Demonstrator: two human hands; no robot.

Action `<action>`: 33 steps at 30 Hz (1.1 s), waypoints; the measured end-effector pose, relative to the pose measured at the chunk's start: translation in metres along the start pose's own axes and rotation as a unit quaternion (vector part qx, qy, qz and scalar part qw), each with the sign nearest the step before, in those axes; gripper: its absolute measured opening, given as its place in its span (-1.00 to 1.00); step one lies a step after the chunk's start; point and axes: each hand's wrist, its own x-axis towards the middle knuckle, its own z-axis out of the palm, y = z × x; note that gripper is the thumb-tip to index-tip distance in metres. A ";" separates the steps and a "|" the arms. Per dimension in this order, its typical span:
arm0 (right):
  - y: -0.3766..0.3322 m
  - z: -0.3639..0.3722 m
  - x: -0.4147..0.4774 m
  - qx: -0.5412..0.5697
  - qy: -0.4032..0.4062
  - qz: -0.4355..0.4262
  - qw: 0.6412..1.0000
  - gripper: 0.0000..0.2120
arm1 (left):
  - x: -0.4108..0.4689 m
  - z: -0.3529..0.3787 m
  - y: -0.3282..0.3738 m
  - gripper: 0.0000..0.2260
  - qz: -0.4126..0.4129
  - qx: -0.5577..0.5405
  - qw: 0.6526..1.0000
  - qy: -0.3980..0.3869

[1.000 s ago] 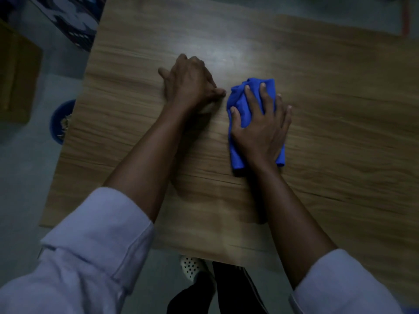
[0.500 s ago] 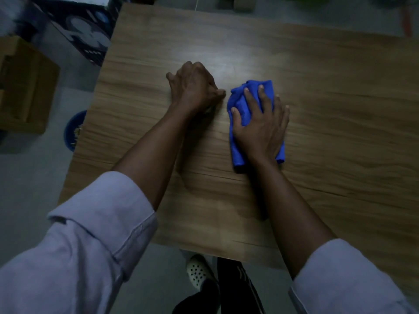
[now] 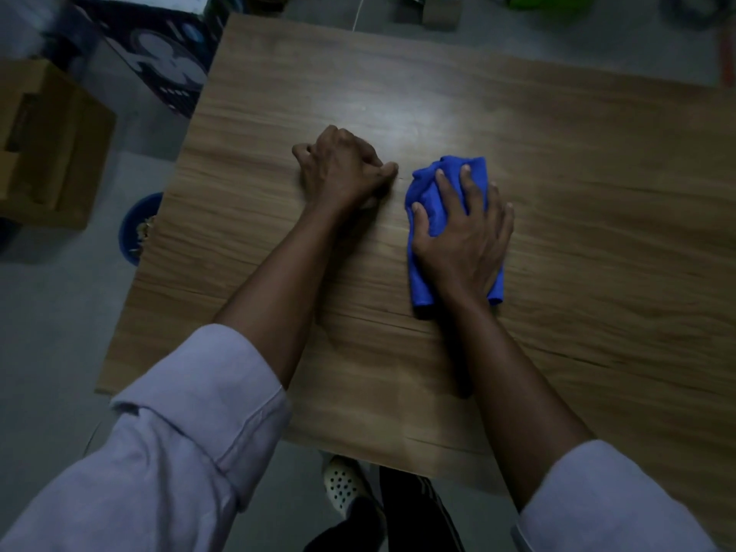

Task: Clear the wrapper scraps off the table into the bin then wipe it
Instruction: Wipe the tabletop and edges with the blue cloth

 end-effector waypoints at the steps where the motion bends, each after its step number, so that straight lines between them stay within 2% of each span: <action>1: 0.000 0.000 0.000 0.000 -0.003 0.000 1.000 -0.44 | -0.001 0.000 -0.003 -0.73 -0.002 -0.017 1.000 -0.001; 7: -0.001 0.000 0.000 0.002 -0.009 0.001 1.000 -0.43 | -0.005 0.001 -0.008 -0.77 0.053 -0.014 0.998 -0.027; 14: -0.001 0.000 0.001 -0.001 -0.018 0.004 1.000 -0.43 | 0.019 -0.004 0.002 -0.72 0.050 0.041 0.996 -0.055; 21: -0.002 0.000 0.001 0.007 -0.004 0.004 1.000 -0.45 | 0.027 -0.001 0.001 -0.72 0.055 0.055 0.997 -0.029; 25: -0.002 0.000 0.002 -0.001 0.004 0.003 1.000 -0.45 | 0.030 -0.001 -0.005 -0.73 0.049 -0.001 0.998 -0.033; 29: -0.003 0.000 0.002 -0.003 0.002 0.010 1.000 -0.44 | 0.005 0.023 -0.023 -0.77 0.027 -0.137 0.989 0.052; 33: -0.005 -0.001 0.001 -0.012 0.007 0.012 1.000 -0.45 | -0.014 0.036 -0.025 -0.75 0.072 -0.151 0.981 0.095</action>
